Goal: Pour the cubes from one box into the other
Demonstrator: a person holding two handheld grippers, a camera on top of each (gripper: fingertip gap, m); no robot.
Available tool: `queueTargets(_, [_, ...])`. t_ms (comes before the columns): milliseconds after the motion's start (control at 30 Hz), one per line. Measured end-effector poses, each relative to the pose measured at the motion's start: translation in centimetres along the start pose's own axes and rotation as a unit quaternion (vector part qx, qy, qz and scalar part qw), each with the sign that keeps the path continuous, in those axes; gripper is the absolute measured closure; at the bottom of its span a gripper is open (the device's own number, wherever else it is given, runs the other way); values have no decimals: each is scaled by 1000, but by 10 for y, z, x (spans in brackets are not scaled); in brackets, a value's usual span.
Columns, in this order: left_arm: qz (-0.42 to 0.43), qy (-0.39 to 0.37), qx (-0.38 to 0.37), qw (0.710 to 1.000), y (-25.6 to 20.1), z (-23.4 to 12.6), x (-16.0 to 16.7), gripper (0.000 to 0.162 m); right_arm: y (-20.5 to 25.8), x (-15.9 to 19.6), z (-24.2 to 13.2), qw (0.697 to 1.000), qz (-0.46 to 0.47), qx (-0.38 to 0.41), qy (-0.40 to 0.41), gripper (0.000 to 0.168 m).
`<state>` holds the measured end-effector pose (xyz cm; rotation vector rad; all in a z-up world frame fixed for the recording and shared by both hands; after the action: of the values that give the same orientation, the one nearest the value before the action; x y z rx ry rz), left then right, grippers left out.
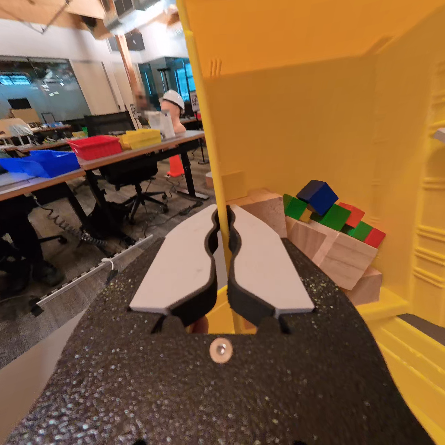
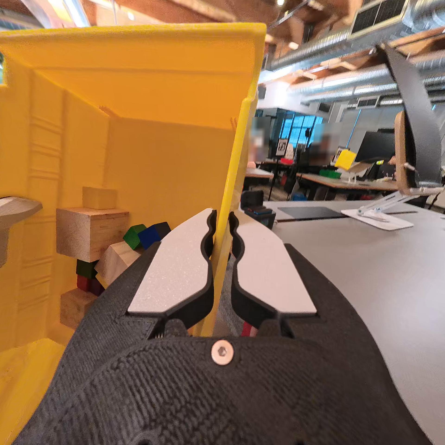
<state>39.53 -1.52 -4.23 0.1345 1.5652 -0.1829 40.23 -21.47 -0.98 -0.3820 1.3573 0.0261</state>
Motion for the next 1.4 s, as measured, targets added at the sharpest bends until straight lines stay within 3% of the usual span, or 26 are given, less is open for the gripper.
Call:
queueTargets(533, [-67,-105,-11,992,4,-11,-1,159,8,-3,-2,990,69,17,-119,159])
queueTargets(1000, [-36,-121,1,992,-4,-22,-7,157,4,2,-8,982,110,30,-153,161])
queueTargets(1400, [-38,-86,-2,996,4,-16,10,157,11,7,3,986,80,18,-144,161])
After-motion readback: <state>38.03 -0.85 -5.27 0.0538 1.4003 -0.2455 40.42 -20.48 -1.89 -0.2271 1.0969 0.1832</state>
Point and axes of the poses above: each gripper's, where its closed fingertips meet, z out along the fingers, x out of its underside, y = z × x across the jaws, the point moved 3 cm from there along -z, back along the fingers, and after that the axes turned 7 degrees about -z, right-handed, at the moved point
